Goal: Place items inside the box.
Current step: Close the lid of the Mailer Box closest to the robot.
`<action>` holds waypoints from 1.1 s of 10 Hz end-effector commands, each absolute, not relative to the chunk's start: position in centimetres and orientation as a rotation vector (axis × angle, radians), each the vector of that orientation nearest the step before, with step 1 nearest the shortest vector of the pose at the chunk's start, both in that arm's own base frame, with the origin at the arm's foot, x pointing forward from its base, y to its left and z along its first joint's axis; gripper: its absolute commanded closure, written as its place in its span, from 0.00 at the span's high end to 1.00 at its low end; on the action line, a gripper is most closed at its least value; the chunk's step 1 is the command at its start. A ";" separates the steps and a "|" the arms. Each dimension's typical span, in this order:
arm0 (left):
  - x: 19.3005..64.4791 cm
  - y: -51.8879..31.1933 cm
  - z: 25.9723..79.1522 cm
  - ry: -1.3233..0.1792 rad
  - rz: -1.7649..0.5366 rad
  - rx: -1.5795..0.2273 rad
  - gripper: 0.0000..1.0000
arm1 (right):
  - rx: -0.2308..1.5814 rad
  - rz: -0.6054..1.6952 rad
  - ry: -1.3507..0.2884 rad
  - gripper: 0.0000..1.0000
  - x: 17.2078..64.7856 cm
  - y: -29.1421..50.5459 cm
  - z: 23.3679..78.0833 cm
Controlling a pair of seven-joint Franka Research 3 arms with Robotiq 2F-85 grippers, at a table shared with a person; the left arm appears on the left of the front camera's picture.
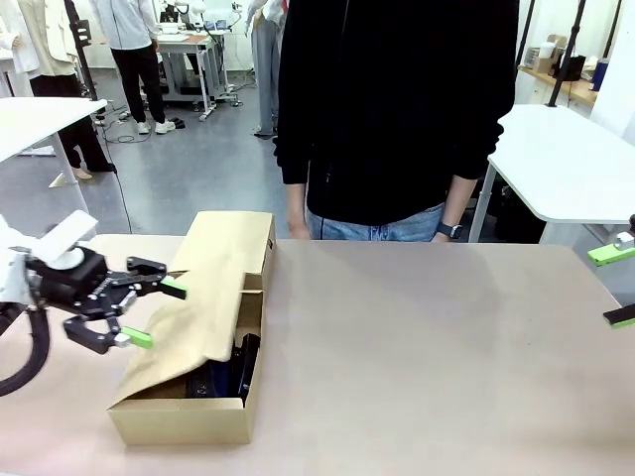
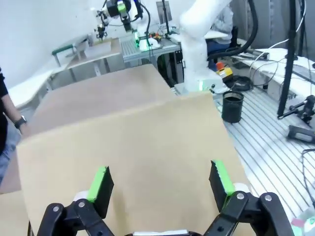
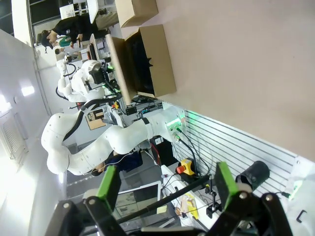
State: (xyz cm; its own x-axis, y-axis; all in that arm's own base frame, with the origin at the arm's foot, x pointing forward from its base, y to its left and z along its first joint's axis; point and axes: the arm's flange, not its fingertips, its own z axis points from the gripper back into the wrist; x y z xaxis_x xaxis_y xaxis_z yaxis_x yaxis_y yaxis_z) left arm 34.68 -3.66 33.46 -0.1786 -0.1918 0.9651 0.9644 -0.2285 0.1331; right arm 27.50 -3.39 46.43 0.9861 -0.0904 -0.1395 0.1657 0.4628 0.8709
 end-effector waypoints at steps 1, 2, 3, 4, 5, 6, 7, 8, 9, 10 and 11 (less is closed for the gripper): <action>31.6 -6.1 31.9 -1.068 -1.620 -1.012 1.00 | 1.099 -0.163 0.079 1.00 27.5 -3.3 46.9; 31.3 -6.3 31.3 -1.054 -1.677 -0.970 1.00 | 1.099 -0.163 0.079 1.00 27.5 -3.3 46.9; 31.1 -6.3 30.2 -1.033 -1.718 -0.901 1.00 | 1.099 -0.163 0.079 1.00 27.5 -3.3 46.9; 31.0 -6.3 29.6 -0.991 -1.732 -0.897 1.00 | 1.099 -0.163 0.079 1.00 27.5 -3.3 46.9; 30.9 -6.2 29.1 -0.981 -1.741 -0.893 1.00 | 1.099 -0.163 0.079 1.00 27.5 -3.3 46.9; 30.9 -6.2 28.7 -0.971 -1.750 -0.862 1.00 | 1.099 -0.163 0.079 1.00 27.5 -3.3 46.9; 30.9 -6.1 28.2 -0.949 -1.755 -0.848 1.00 | 1.099 -0.163 0.079 1.00 27.5 -3.3 46.9; 30.9 -6.0 27.9 -0.930 -1.755 -0.824 1.00 | 1.099 -0.163 0.079 1.00 27.5 -3.3 46.9; 31.1 -5.8 27.6 -0.917 -1.758 -0.807 1.00 | 1.099 -0.163 0.079 1.00 27.5 -3.3 46.9; 31.1 -5.7 27.2 -0.857 -1.784 -0.784 1.00 | 1.099 -0.163 0.079 1.00 27.5 -3.3 46.9; 30.9 -5.6 26.6 -0.778 -1.817 -0.752 1.00 | 1.099 -0.163 0.079 1.00 27.5 -3.3 46.9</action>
